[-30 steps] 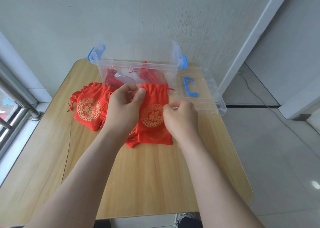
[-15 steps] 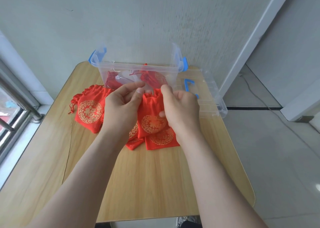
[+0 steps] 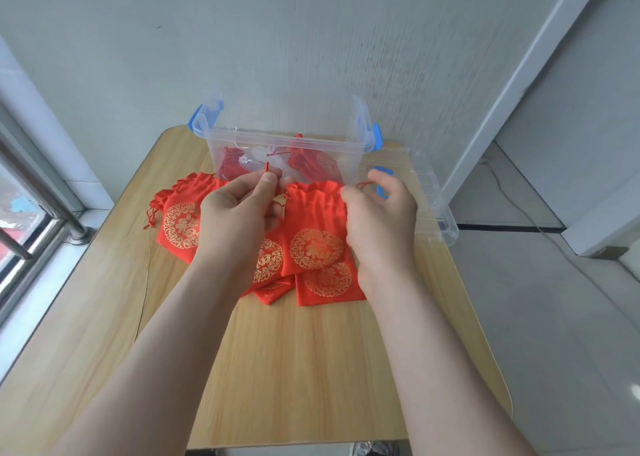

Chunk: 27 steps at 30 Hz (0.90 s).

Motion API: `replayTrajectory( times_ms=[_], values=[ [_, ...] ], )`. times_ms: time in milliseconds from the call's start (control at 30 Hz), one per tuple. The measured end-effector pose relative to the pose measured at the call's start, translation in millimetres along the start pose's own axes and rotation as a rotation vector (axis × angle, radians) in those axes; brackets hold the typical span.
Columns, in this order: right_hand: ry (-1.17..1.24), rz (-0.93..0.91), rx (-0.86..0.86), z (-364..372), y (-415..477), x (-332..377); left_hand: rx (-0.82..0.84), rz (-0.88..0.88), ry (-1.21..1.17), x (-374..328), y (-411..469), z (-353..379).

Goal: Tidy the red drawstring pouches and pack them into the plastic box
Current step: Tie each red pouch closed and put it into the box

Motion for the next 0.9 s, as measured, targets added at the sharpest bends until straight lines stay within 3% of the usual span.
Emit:
replayTrajectory(
  times_ms=[167, 300, 400, 600, 900],
  values=[
    [0.145, 0.007, 0.055, 7, -2, 5, 0.051, -0.129, -0.272, -3, -4, 12],
    [0.347, -0.085, 0.112, 7, -6, 23, 0.169, -0.060, -0.405, -19, -6, 22],
    [0.377, -0.107, 0.138, 7, -7, 25, 0.228, 0.000, -0.370, -26, -6, 22],
    [0.300, 0.126, 0.061, 3, 1, -8, -0.022, -0.107, -0.147, -2, -3, 8],
    [0.532, 0.444, 0.049, 4, -4, -18, -0.154, -0.296, -0.461, 16, -4, 9]
  ],
)
Point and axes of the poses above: each hand's wrist, its own y-axis towards the middle knuckle, its own z-axis out of the palm, x = y × z, the point moved 7 cm from there along y, towards the middle knuckle, and after that the axes turned 7 degrees about z, right-handed, at the moved point
